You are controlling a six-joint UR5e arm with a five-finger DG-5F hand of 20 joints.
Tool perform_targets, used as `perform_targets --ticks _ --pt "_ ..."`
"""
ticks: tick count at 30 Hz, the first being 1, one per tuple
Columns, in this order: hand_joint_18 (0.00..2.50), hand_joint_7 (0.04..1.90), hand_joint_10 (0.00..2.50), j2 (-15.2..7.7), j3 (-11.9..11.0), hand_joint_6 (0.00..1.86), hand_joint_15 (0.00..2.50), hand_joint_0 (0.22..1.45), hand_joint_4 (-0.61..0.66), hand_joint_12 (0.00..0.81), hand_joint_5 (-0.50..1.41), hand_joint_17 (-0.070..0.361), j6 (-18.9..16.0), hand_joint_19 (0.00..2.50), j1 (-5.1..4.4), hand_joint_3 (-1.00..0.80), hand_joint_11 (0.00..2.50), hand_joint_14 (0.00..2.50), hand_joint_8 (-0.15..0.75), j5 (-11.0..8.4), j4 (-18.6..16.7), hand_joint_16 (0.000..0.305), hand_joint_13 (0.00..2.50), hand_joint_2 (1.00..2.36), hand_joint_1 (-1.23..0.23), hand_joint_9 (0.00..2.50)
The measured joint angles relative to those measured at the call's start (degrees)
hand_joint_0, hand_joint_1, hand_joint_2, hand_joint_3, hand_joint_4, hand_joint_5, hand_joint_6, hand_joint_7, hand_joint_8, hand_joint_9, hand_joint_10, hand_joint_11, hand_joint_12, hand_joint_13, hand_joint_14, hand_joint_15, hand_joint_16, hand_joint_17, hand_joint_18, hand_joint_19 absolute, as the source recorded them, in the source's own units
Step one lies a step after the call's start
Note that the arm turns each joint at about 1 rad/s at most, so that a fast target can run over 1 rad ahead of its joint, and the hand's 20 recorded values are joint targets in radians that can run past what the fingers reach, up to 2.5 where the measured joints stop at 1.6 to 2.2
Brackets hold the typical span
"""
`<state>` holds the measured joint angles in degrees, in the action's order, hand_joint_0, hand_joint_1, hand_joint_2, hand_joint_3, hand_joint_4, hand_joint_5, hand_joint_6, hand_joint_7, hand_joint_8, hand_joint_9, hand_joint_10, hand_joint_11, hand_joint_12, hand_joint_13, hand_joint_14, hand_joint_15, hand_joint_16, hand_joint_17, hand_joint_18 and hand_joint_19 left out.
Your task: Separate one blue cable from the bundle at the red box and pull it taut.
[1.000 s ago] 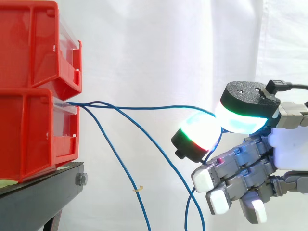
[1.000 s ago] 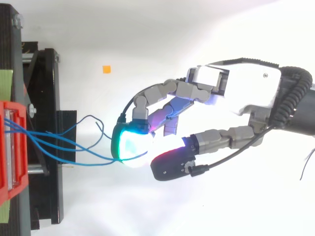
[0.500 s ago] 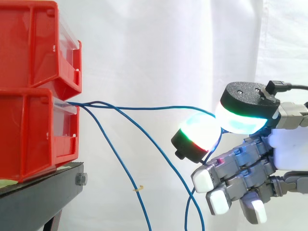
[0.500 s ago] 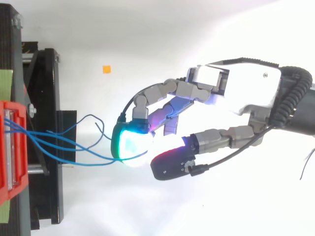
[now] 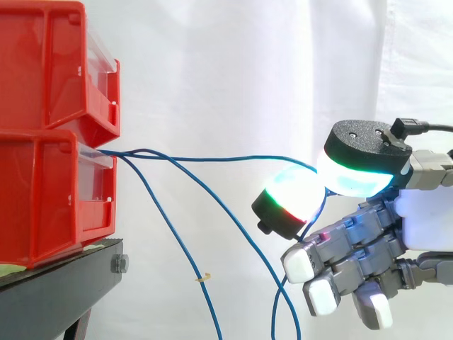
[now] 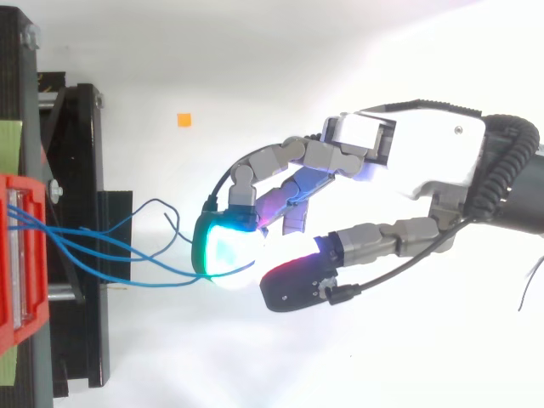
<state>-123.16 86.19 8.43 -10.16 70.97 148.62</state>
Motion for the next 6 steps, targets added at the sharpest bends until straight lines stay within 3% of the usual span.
perform_targets --ticks 6 --pt "0.86 1.17 0.01 0.0 0.0 0.77 0.56 0.44 -0.25 0.452 -0.02 0.155 0.0 0.80 0.00 -0.16 0.35 0.01 0.334 -0.03 0.0 0.069 0.86 1.63 -0.65 0.80"
